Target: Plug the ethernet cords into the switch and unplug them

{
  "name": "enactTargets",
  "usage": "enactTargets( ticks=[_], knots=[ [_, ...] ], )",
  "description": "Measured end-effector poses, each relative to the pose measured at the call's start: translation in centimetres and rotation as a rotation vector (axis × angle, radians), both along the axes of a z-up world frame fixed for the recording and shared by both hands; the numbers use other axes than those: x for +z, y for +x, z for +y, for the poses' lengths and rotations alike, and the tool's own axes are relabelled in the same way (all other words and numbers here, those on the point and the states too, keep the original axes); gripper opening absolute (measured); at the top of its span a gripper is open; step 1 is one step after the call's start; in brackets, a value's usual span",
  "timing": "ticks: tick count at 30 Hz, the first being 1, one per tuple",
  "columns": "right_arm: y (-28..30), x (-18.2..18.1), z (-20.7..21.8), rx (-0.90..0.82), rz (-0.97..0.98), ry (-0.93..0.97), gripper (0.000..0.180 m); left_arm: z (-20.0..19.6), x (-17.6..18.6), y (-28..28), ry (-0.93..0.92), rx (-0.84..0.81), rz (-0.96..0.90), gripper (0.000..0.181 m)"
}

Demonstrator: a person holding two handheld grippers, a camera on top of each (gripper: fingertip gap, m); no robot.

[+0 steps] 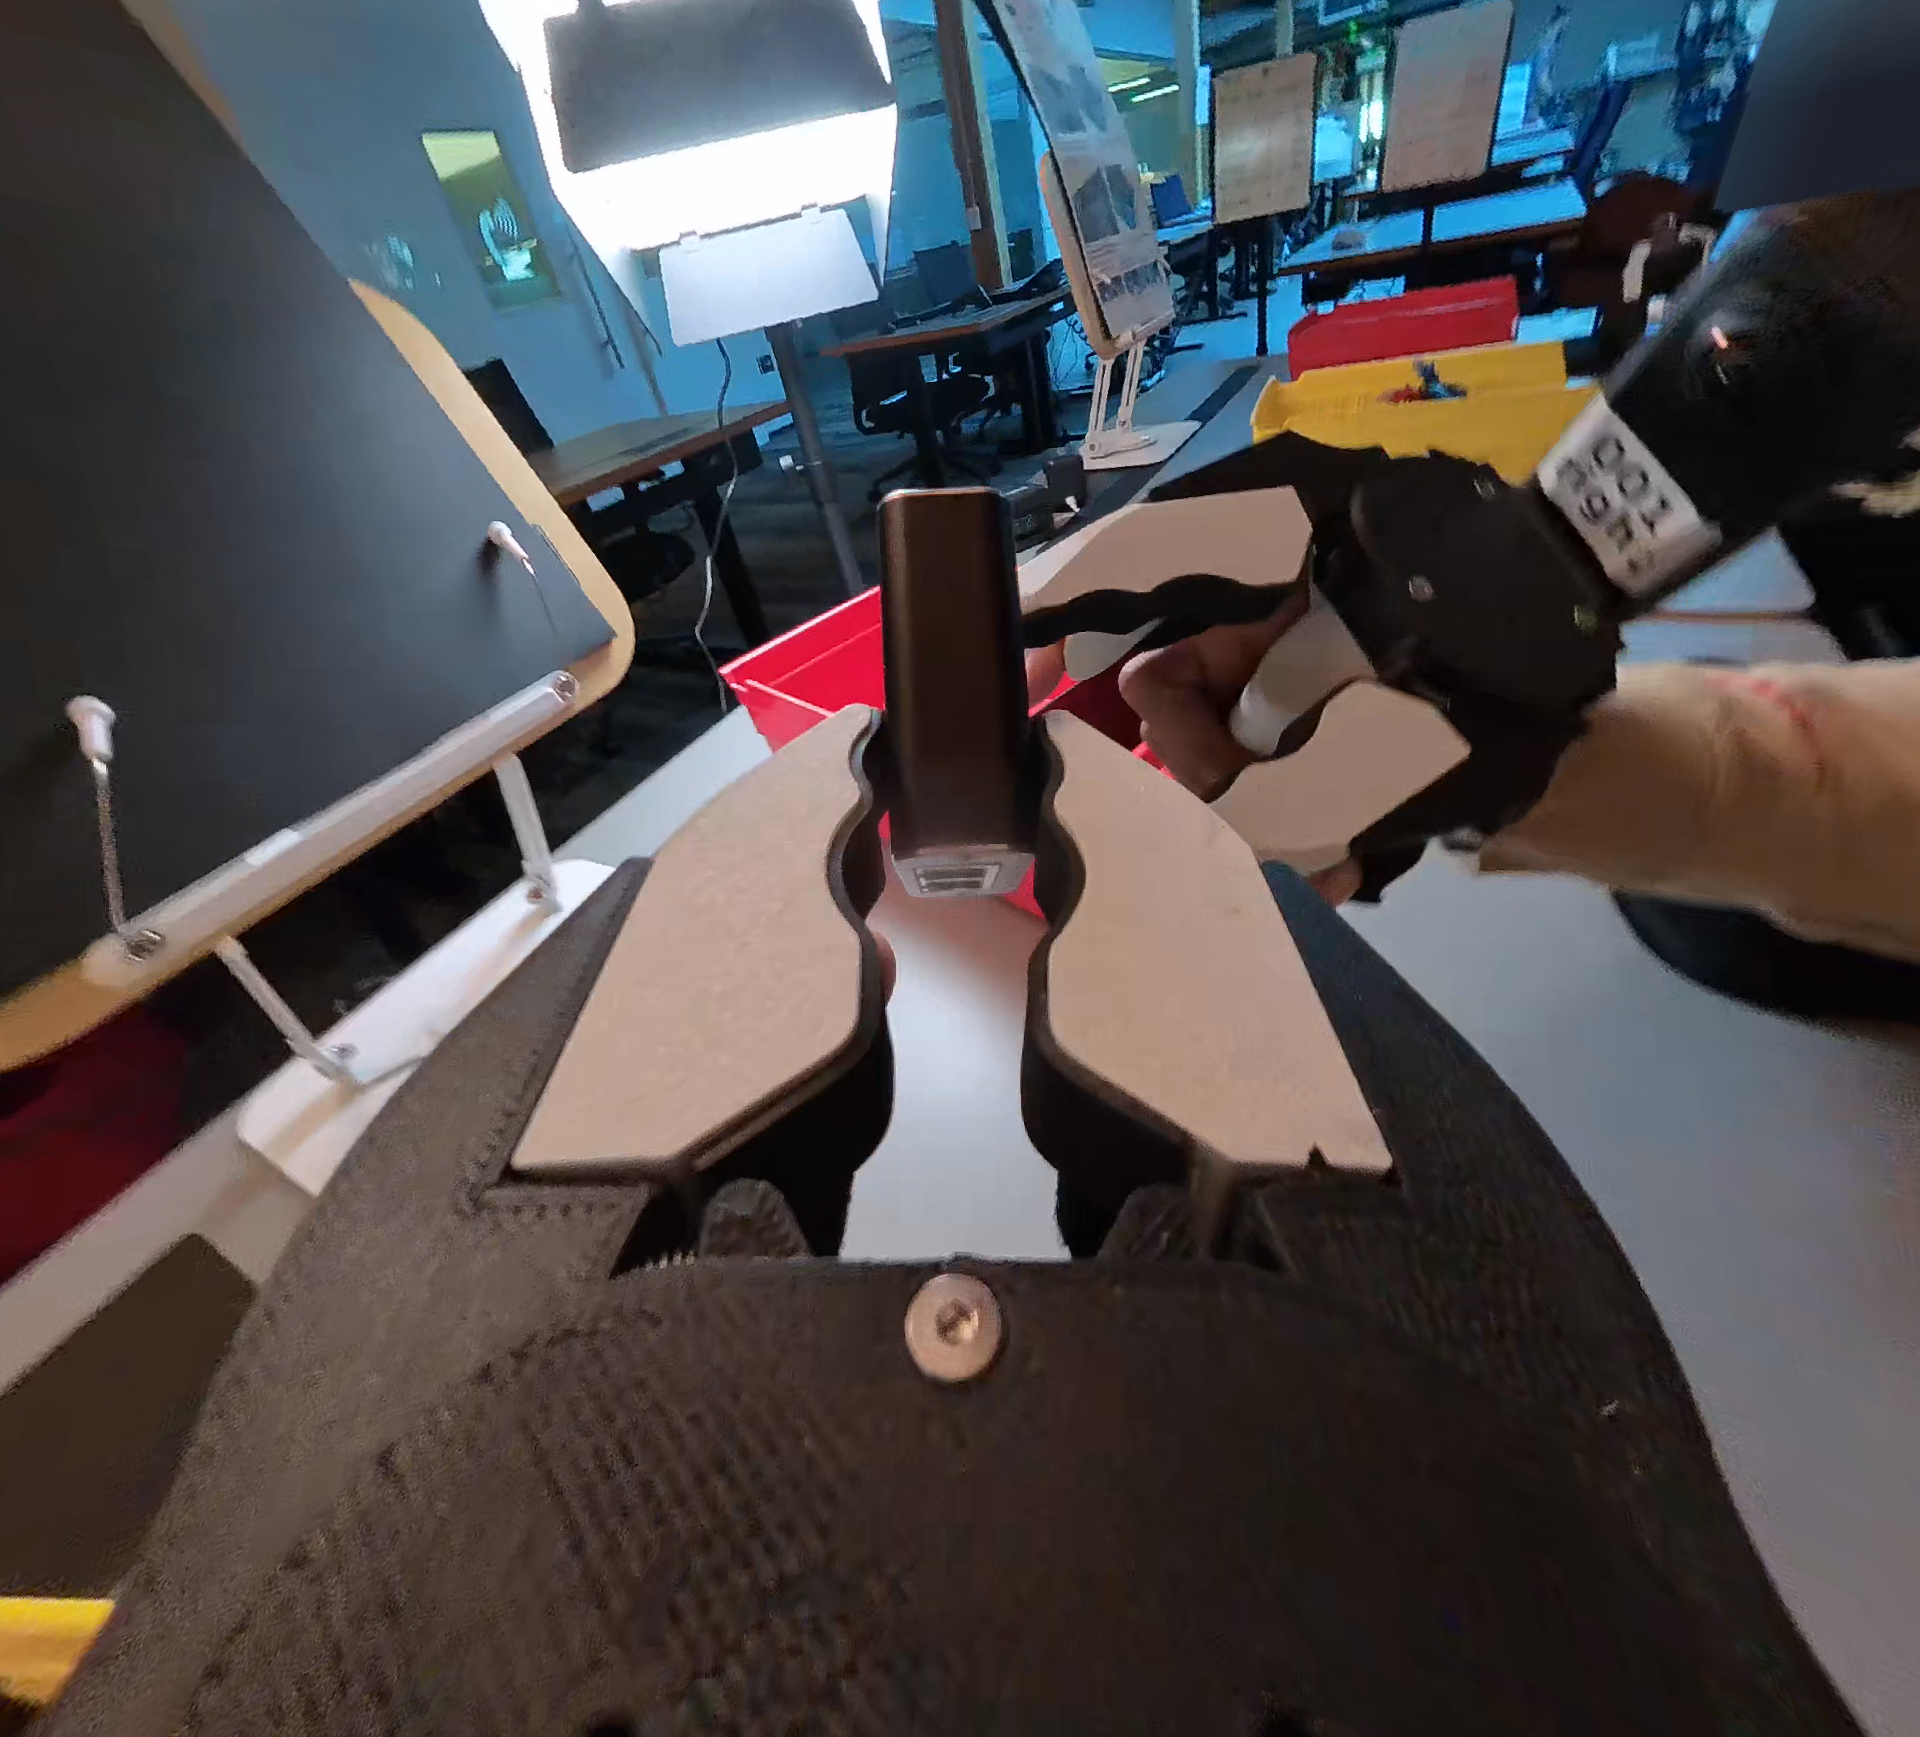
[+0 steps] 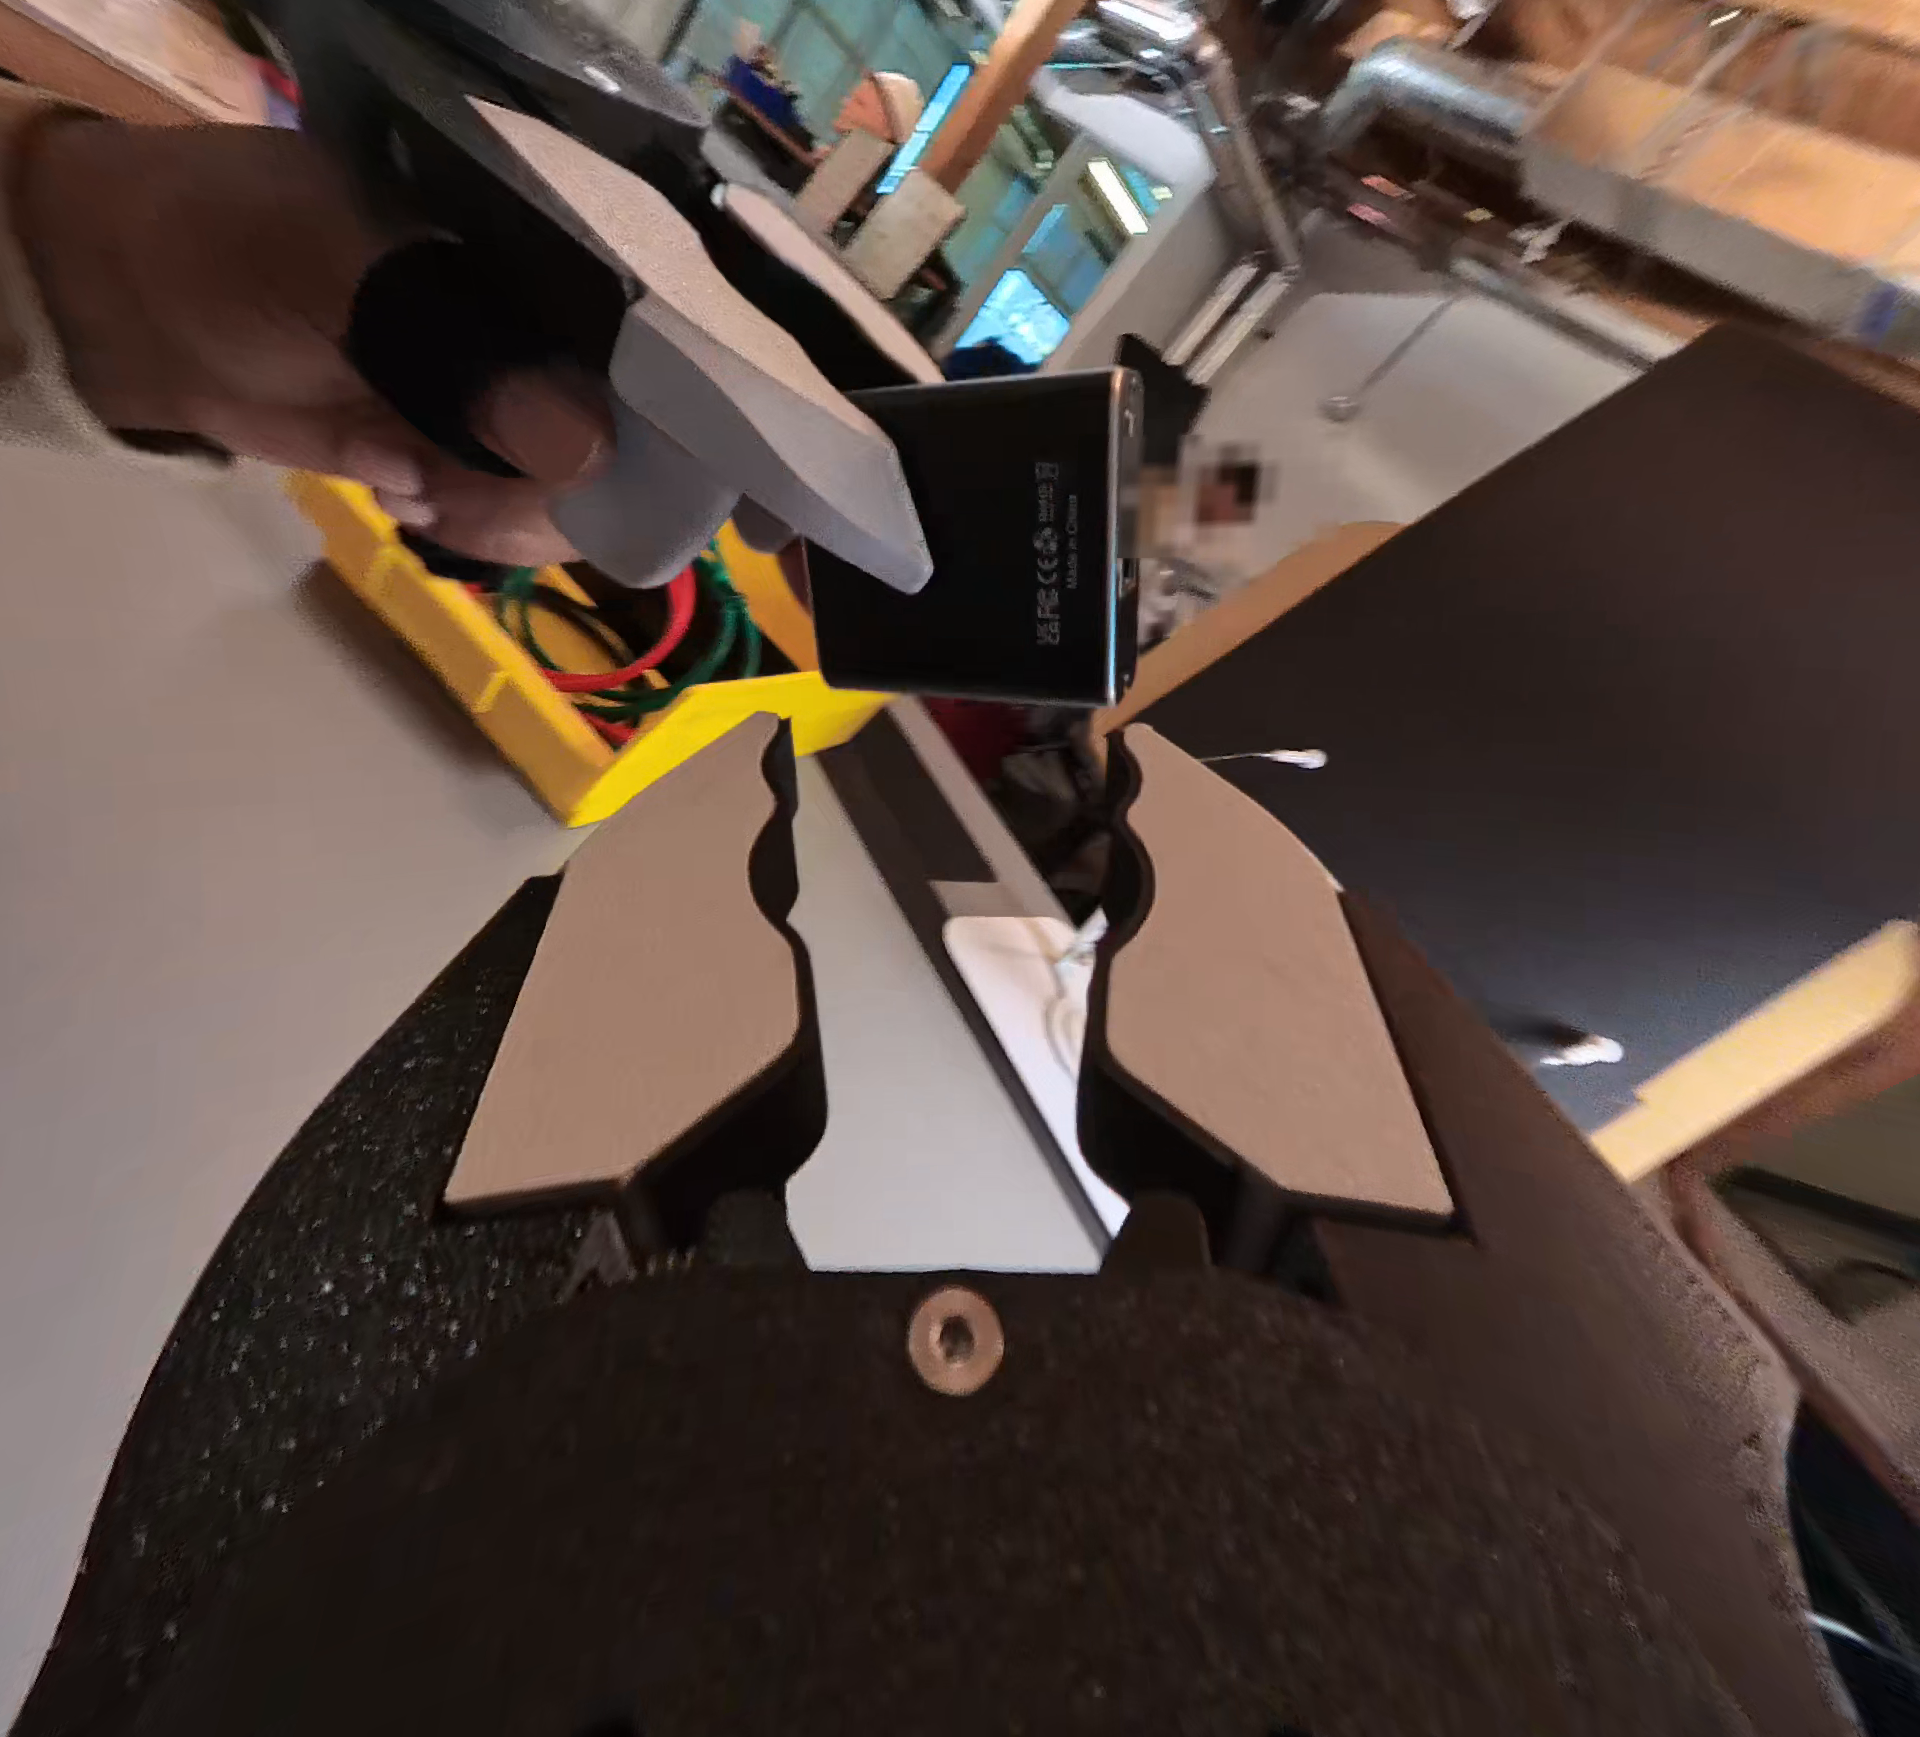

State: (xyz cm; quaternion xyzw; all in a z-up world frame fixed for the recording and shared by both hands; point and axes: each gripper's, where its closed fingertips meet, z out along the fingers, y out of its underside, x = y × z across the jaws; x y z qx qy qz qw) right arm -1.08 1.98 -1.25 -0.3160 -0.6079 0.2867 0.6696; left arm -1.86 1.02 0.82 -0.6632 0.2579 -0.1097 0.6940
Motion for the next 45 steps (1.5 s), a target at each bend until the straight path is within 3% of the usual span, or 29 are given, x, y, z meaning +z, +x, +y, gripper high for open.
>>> enactTargets(
  ticks=[8,16,23,26,32,39,45],
  knots=[
    [2.2,-0.8,-0.7,0.236,-0.229,-0.174,0.056,-1.1,-1.6,-0.3,0.106,-0.004,0.421,0.025],
    [3.0,-1.2,-2.7,0.242,-0.329,0.017,0.053,-2.6,-4.2,2.3,0.094,-0.151,0.619,0.025],
    [2.4,-2.7,-4.0,0.234,-0.385,0.132,0.025,-3.0,-5.5,3.1,0.049,-0.197,0.673,0.025],
    [2.2,-2.5,-3.7,0.203,-0.365,0.168,0.024,-2.7,-5.4,2.8,0.054,-0.169,0.676,0.025],
    [2.5,0.1,-3.4,0.176,-0.185,0.229,0.024,-2.6,-3.5,1.5,0.017,-0.182,0.437,0.034],
    [3.0,2.6,-4.4,0.154,0.005,0.36,0.024,-3.1,-1.0,0.8,-0.269,-0.475,-0.275,0.063],
    [3.0,2.4,-4.4,0.133,0.014,0.417,0.024,-4.9,-0.3,3.6,-0.38,-0.712,-0.456,0.082]
  ],
)
